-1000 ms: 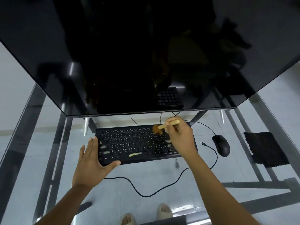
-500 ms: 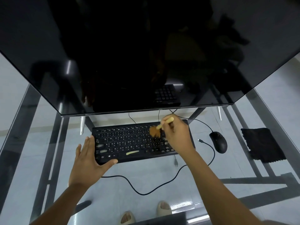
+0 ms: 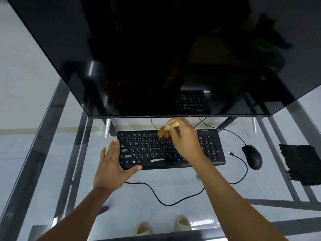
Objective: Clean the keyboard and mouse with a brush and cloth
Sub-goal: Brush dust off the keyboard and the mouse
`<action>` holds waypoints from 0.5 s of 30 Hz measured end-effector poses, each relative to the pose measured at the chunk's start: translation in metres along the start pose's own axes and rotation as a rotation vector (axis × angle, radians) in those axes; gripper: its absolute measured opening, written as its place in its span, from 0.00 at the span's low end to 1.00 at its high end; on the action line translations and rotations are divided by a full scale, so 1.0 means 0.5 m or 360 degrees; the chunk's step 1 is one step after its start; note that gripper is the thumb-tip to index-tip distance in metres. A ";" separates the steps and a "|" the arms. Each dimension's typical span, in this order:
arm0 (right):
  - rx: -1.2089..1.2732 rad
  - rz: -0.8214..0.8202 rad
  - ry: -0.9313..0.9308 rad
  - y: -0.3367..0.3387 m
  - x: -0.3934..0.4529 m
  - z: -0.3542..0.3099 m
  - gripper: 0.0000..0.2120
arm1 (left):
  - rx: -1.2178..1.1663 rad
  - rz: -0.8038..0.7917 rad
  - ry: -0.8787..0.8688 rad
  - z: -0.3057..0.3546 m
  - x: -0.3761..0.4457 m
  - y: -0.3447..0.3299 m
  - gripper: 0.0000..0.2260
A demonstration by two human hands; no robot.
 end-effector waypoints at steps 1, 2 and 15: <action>0.0035 0.0105 0.0026 0.004 0.002 -0.010 0.03 | 0.0000 0.0007 0.0003 -0.001 0.000 -0.001 0.55; 0.0126 0.0107 0.0009 0.000 0.003 -0.015 0.03 | 0.0005 0.0013 0.0007 0.000 0.001 -0.001 0.55; 0.0038 -0.0349 0.0029 -0.111 0.000 -0.064 0.05 | -0.0012 0.0028 0.0021 0.000 -0.003 0.004 0.55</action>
Point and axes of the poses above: each hand's wrist, its own x-axis towards the middle knuckle, its own y-axis out of the back of the hand, z = x × y, the point moved 5 cm from there along x, towards the middle knuckle, and after that the axes turned 6 degrees about x, right-handed, at the moved point
